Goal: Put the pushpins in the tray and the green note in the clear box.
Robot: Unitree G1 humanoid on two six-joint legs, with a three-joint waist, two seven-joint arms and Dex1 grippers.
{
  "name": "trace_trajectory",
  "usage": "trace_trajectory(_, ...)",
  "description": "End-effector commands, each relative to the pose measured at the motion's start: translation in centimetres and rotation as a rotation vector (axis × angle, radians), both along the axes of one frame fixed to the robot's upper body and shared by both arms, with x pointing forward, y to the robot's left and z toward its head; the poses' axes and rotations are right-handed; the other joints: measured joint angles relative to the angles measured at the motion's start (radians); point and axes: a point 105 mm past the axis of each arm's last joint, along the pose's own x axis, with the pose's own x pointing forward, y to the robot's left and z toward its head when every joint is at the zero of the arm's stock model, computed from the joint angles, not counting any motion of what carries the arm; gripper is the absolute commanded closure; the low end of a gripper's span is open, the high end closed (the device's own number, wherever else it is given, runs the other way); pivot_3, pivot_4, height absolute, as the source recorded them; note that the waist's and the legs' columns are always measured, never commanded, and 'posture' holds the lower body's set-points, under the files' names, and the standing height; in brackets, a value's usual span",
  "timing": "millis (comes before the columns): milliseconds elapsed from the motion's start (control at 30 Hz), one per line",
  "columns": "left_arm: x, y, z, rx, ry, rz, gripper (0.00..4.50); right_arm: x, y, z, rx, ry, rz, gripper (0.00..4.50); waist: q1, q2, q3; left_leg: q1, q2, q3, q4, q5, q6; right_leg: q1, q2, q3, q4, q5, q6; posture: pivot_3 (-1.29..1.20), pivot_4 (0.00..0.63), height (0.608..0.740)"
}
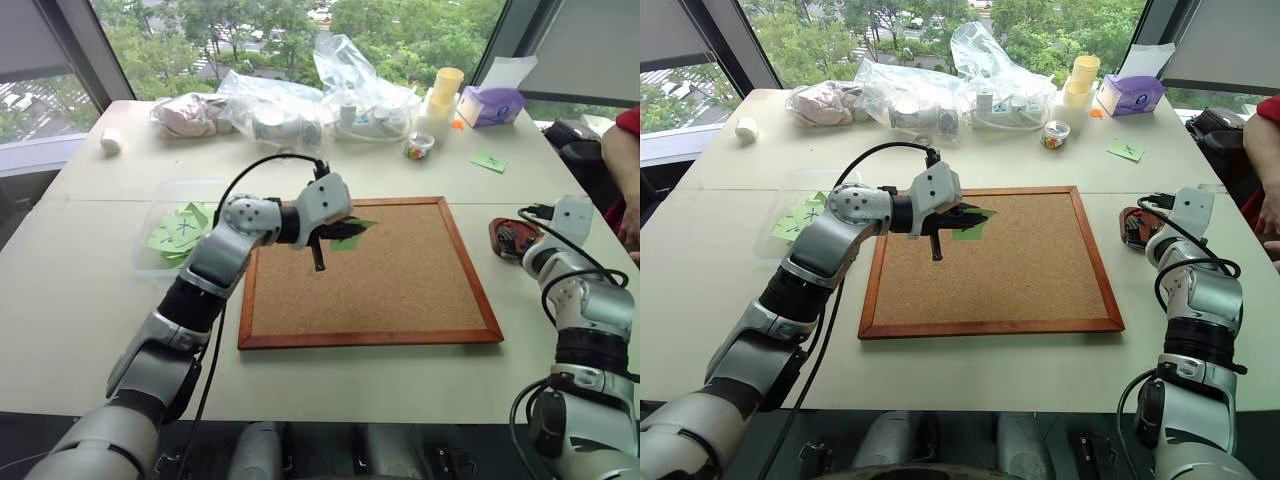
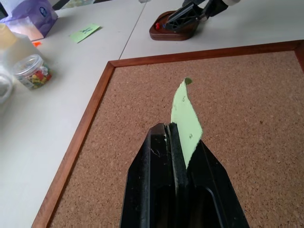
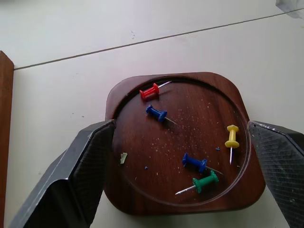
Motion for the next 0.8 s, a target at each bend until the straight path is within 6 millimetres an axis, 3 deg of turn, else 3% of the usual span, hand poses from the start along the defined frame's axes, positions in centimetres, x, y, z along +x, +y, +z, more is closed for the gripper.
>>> trace_trajectory(33,-0.1,0.2,1.3,-0.031,-0.04,0.005,4.5,0.5,-0.3,2.1,0.13,-0.11,-0.034,0.01,0.0,0.0,0.0,0.0,0.0,0.0,0.0,0.0,0.0,0.0,0.0,0.0,0.0,0.0,0.0,0.0,0.15,0.735)
trace_trajectory(167,0.0,0.2,1.2,-0.031,-0.04,0.011,4.5,0.5,-0.4,2.2,0.216,-0.133,-0.058,0.01,-0.001,0.0,0.0,0.0,0.001,0.0,0.0,0.0,0.0,0.0,0.0,0.0,0.0,0.0,0.0,0.0,0.15,0.735)
trace_trajectory(400,0.8,1.2,1.8,-0.055,-0.043,0.072,4.5,0.4,-0.9,4.2,0.179,-0.219,-0.053,0.01,-0.001,0.0,0.0,0.0,0.001,0.0,0.0,0.0,0.0,0.0,0.0,0.0,0.0,0.0,0.0,0.0,0.15,0.735)
trace_trajectory(600,1.4,2.4,1.9,-0.063,-0.037,0.135,4.5,0.4,-0.7,4.6,0.178,-0.247,-0.04,0.01,-0.001,0.0,0.0,0.0,0.001,0.0,0.0,0.0,0.0,0.0,0.0,0.0,0.0,0.0,0.0,0.0,0.15,0.735)
trace_trajectory(800,2.5,4.6,3.1,-0.123,-0.015,0.275,4.5,0.6,1.8,6.5,0.017,-0.28,0.123,0.01,-0.002,0.0,0.0,0.0,0.001,0.0,0.0,0.0,0.0,0.0,0.0,0.0,0.0,0.0,0.0,0.0,0.15,0.735)
